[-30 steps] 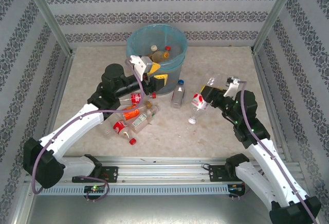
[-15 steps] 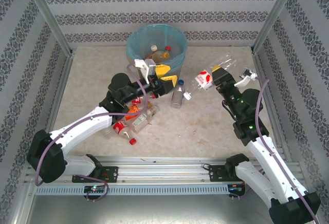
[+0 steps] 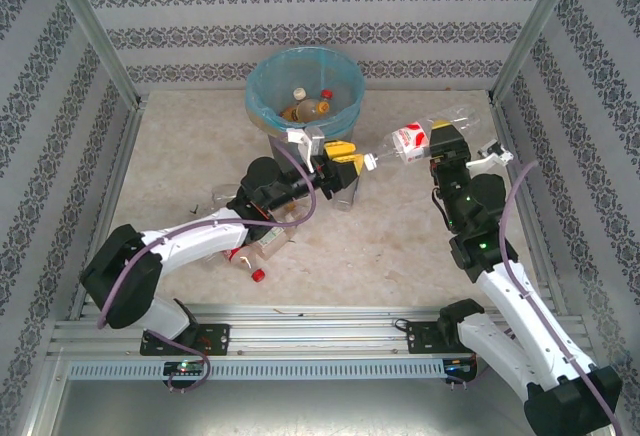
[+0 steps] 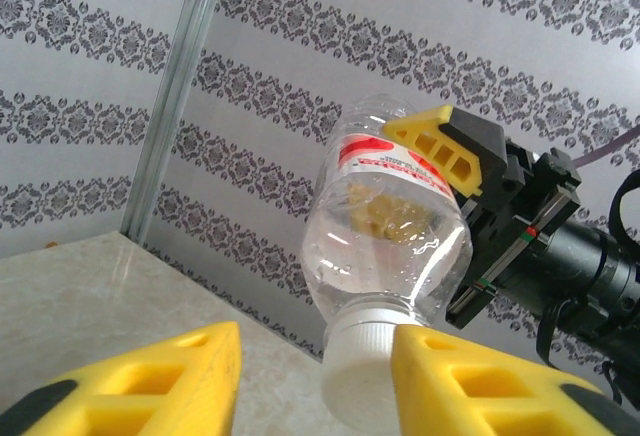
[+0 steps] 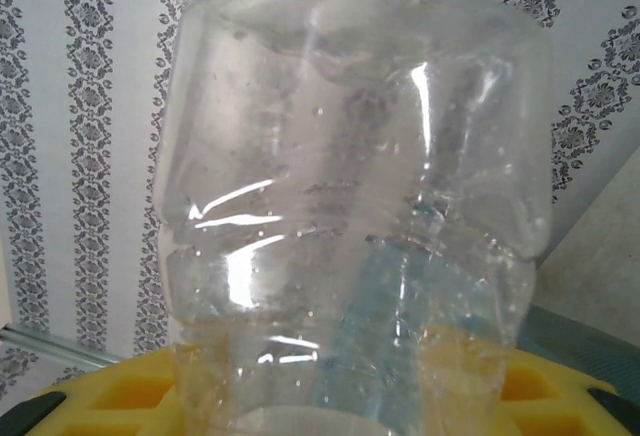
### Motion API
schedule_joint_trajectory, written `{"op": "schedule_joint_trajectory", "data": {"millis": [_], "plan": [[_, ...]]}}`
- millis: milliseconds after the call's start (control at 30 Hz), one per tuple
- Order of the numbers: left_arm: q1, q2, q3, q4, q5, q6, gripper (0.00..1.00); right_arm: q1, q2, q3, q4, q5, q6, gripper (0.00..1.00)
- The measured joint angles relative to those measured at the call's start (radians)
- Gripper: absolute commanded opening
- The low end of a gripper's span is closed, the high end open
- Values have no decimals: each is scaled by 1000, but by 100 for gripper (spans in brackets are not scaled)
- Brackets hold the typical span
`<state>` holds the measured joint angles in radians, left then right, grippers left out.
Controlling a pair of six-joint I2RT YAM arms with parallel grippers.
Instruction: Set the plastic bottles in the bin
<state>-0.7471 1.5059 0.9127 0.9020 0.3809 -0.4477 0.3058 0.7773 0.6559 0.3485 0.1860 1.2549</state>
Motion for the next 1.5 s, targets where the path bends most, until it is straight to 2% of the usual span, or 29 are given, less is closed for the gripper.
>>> {"op": "schedule_joint_trajectory", "data": {"millis": [67, 167, 300, 467, 800, 1067, 1200, 1300, 1400, 1500], "plan": [[0, 11, 0, 24, 2, -14, 45, 0, 3, 0, 1, 9, 0, 46], [0, 16, -1, 48, 8, -34, 58, 4, 2, 0, 4, 13, 3, 46], [-5, 17, -18, 106, 14, -46, 61, 11, 2, 0, 8, 16, 3, 46], [-6, 18, -33, 129, 42, -62, 57, 13, 2, 0, 10, 17, 4, 46], [-6, 67, -4, 146, 121, -111, 56, 32, 14, 0, 23, 16, 4, 46], [-5, 72, 4, 145, 139, -137, 37, 39, 16, 0, 27, 14, 5, 48], [-5, 74, 4, 146, 137, -138, 33, 39, 12, -14, 46, 16, 18, 48], [-5, 84, 4, 148, 138, -144, 39, 39, 11, -23, 48, 22, 26, 47], [-5, 100, 6, 162, 141, -161, 39, 39, 12, -25, 45, 29, 26, 48], [-4, 111, 15, 172, 142, -174, 30, 39, 12, -25, 46, 39, 26, 48]]}}
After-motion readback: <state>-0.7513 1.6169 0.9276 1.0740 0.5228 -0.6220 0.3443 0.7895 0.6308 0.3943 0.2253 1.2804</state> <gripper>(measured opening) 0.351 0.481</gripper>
